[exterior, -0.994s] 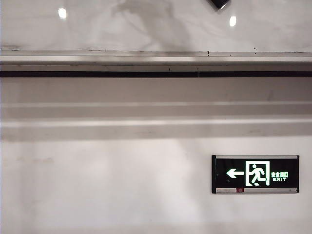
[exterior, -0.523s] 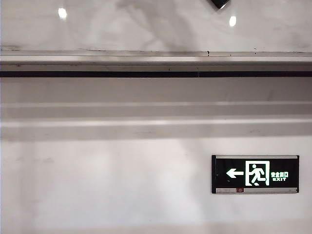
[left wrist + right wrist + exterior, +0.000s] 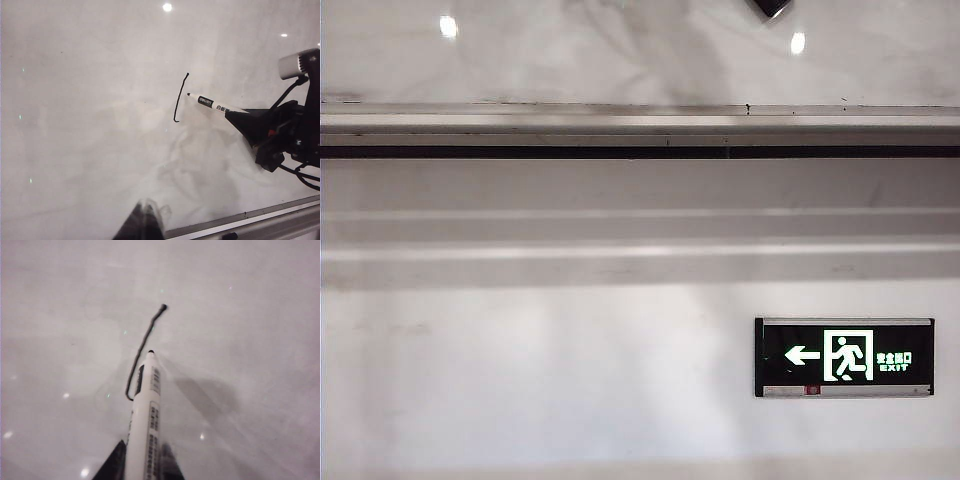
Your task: Take a marker from the whiteboard tray, write "Hi!" on the whiteboard, and then put the marker back vertically into the whiteboard tray.
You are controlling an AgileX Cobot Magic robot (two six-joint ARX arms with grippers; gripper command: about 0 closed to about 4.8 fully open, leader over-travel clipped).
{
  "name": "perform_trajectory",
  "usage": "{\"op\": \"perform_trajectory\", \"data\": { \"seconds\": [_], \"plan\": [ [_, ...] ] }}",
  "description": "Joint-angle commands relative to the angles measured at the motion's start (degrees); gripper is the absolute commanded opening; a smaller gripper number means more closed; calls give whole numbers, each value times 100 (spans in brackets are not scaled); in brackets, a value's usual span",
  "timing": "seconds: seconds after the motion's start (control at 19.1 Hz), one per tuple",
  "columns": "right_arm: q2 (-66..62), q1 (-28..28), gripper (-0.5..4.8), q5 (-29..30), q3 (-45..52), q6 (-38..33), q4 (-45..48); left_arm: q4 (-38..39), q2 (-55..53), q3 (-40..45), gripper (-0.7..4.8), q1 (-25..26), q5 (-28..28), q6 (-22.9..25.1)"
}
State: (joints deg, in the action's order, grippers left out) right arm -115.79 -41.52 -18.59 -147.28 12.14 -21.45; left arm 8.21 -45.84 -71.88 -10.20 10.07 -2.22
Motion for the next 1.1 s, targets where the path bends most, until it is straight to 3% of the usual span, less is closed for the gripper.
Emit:
{"op": "perform_trajectory", "data": {
  "seconds": [0.05,0.42,1.1],
  "plan": [
    [2,26,-2,168,-15,13,243,-50,9,-22,-6,0,24,4],
    [-129,28,-2,173,-9,13,195,-50,9,-22,-6,0,22,7],
    [-42,101,-2,-966,-20,44,7,-48,9,-22,-6,0,22,7]
  ]
}}
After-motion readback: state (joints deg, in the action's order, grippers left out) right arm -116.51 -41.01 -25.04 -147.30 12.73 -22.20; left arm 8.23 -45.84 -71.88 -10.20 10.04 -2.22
